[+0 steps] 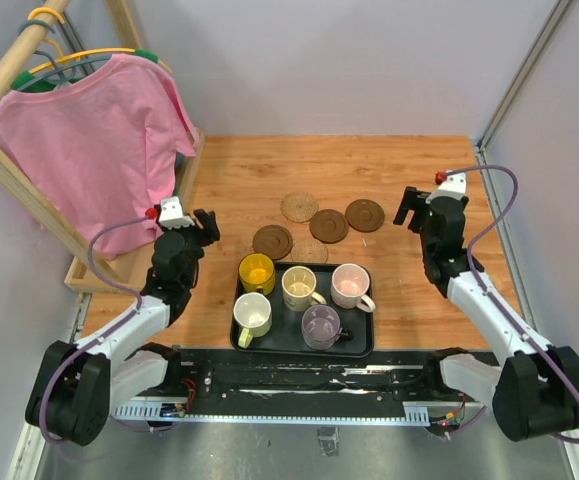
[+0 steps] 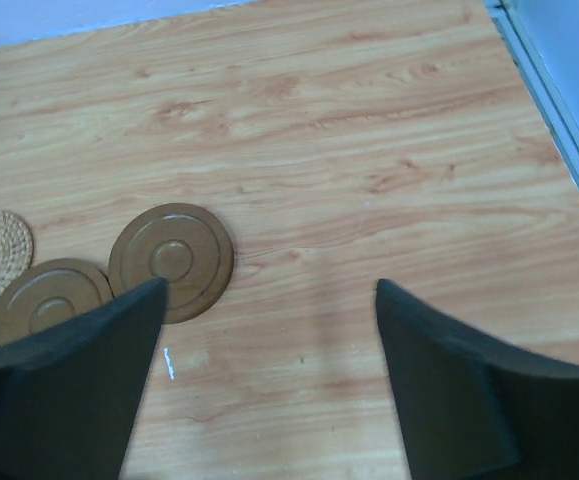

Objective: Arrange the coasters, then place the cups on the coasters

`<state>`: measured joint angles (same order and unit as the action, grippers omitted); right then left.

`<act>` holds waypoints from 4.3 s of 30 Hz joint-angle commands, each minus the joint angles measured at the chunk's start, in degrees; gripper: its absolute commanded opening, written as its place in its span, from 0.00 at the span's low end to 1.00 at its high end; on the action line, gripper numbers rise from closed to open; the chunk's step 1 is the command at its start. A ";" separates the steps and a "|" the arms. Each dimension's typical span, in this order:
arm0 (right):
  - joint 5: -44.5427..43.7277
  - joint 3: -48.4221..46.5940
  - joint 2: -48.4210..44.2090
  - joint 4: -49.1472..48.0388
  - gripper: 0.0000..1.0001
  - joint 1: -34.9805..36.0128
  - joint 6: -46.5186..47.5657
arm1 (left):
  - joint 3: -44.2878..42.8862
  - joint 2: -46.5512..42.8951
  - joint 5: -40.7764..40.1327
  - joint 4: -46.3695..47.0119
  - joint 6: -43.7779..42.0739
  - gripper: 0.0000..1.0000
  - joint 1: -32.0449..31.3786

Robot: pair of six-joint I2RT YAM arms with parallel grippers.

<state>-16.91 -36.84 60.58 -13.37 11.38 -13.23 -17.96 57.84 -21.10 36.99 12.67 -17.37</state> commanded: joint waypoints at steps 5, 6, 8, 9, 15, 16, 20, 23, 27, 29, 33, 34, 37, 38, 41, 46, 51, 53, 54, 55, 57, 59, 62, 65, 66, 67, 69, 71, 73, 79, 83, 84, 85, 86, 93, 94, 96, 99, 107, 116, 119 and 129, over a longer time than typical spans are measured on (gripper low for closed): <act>10.87 -5.54 7.84 -1.02 0.22 3.36 4.80 | -8.49 6.97 11.05 6.20 1.28 0.30 0.31; 11.66 -6.51 9.05 -0.64 0.12 3.35 4.98 | -9.30 8.09 11.85 6.35 1.65 0.22 0.31; 12.31 -9.48 11.45 1.17 0.02 3.45 6.57 | -11.25 10.68 13.81 6.34 1.64 0.07 0.31; 12.27 -11.04 12.57 2.36 0.01 3.50 7.20 | -12.78 12.53 14.86 6.13 1.50 0.02 0.31; 6.57 -17.35 16.85 7.99 0.30 3.62 3.67 | -18.53 17.34 19.31 3.16 1.99 0.09 0.31; 5.86 -17.27 16.72 7.41 0.31 3.62 2.97 | -18.63 17.38 18.89 3.28 2.39 0.12 0.31; 4.05 -16.03 15.76 3.98 0.44 3.61 3.44 | -18.53 16.43 18.30 3.84 2.64 0.26 0.34; 8.77 -20.85 18.55 11.16 0.75 3.31 5.93 | -18.36 15.84 17.88 4.13 2.43 0.29 0.31; 11.20 -27.53 21.95 19.58 0.91 3.39 7.10 | -18.64 15.81 18.08 4.02 2.78 0.34 0.33; 11.97 -24.52 20.07 15.01 0.92 3.40 6.61 | -18.54 15.72 18.47 4.05 2.82 0.37 0.31; 10.47 -16.77 16.44 2.02 0.98 3.34 5.45 | -17.82 15.43 17.63 4.45 2.69 0.50 0.31; 10.72 -16.67 16.42 1.49 0.98 3.34 5.79 | -17.55 15.27 17.02 5.12 2.79 0.62 0.31; 14.00 -20.17 18.21 5.39 0.98 3.32 7.80 | -17.15 15.06 16.68 6.21 2.49 0.99 0.32; 15.70 -21.35 18.98 6.83 0.98 3.39 8.52 | -18.14 15.41 16.32 4.57 2.54 1.00 0.34; 19.12 -24.09 21.14 9.10 0.98 3.43 8.98 | -20.58 17.65 15.50 0.88 2.83 1.00 0.37; 18.88 -25.83 22.89 9.39 0.99 5.25 10.74 | -18.92 19.57 18.30 6.00 2.72 1.00 0.32; 14.64 -30.44 26.55 14.23 0.54 7.89 14.42 | -15.23 20.92 21.64 16.08 4.73 0.88 0.31; 16.98 -33.21 28.92 16.94 0.04 8.20 15.27 | -16.66 22.06 24.02 15.42 5.01 0.79 0.33; 17.75 -34.23 29.90 18.23 0.01 8.36 15.12 | -18.39 23.36 25.54 13.83 5.23 0.73 0.32; 18.68 -35.01 31.20 19.06 0.01 8.54 14.86 | -19.67 24.54 27.34 12.61 4.95 0.69 0.31; 21.02 -35.66 32.52 19.12 0.01 8.80 13.68 | -22.73 27.01 30.56 9.72 4.64 0.60 0.32; 23.71 -35.55 33.53 18.11 0.01 8.82 12.29 | -24.81 29.39 31.58 8.70 5.98 0.45 0.32; 26.78 -35.86 35.69 17.32 0.01 8.84 9.83 | -27.17 33.07 32.95 8.95 7.40 0.28 0.23; 30.82 -36.74 37.95 17.54 0.01 9.21 8.32 | -30.74 36.63 34.79 5.79 6.40 0.30 -0.79; 31.54 -36.99 38.62 17.89 0.01 9.50 8.24 | -31.80 37.70 34.55 4.60 5.46 0.32 -1.59; 31.50 -37.23 39.18 18.26 0.01 10.11 8.54 | -32.58 38.75 34.46 3.67 4.65 0.35 -2.26; 29.72 -37.59 40.09 19.11 0.01 11.42 9.18 | -34.15 40.80 34.85 2.52 3.86 0.36 -3.43; 28.78 -37.84 40.95 19.74 0.02 12.40 9.45 | -35.89 43.12 35.22 1.65 3.58 0.38 -4.23; 29.25 -38.06 42.03 20.16 0.03 12.95 9.17 | -38.25 45.71 36.08 0.12 3.15 0.41 -5.00; 30.79 -38.61 45.06 21.36 0.03 13.06 7.04 | -46.14 52.48 38.33 -6.83 1.21 0.43 -6.11; 31.85 -38.61 46.51 21.78 0.05 13.06 5.91 | -49.79 55.67 38.39 -11.57 -0.60 0.41 -6.62; 32.16 -38.75 46.90 21.99 0.06 13.06 5.77 | -50.48 56.38 38.68 -12.56 -0.96 0.41 -6.75; 32.42 -38.87 47.25 22.28 0.08 13.06 5.58 | -50.96 57.01 38.92 -13.12 -1.13 0.41 -6.86; 32.74 -39.11 47.60 22.62 0.08 13.09 5.45 | -51.22 57.49 39.08 -13.32 -1.27 0.41 -7.08; 32.32 -41.08 49.74 25.70 0.12 13.06 5.28 | -54.44 60.45 40.31 -17.01 -2.66 0.37 -8.19; 32.28 -41.14 49.88 26.04 0.13 13.06 5.26 | -54.57 60.72 41.09 -17.06 -2.53 0.37 -8.25; 32.16 -41.03 49.90 26.18 0.13 13.06 5.19 | -54.86 61.25 42.24 -17.04 -2.12 0.36 -8.29; 31.85 -41.56 50.55 26.83 0.14 13.06 4.74 | -55.81 62.61 42.81 -17.57 -1.39 0.36 -8.30; 31.17 -44.45 54.54 30.68 0.16 13.06 3.54 | -63.22 68.01 41.76 -24.47 -0.32 0.40 -8.30; 29.43 -50.52 60.05 35.48 0.28 13.10 3.49 | -72.01 72.24 35.23 -38.47 -1.10 0.50 -8.20; 28.94 -53.95 62.72 37.21 0.28 13.04 3.76 | -73.25 72.78 32.16 -42.02 -1.45 0.51 -7.80; 30.75 -70.54 73.75 41.52 0.29 12.15 4.44 | -66.78 67.64 28.57 -42.79 1.75 0.51 -0.98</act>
<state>13.58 -102.24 129.27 24.84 24.01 -9.23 -89.30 127.35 12.29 -0.12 13.50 -22.39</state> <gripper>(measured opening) 0.286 0.506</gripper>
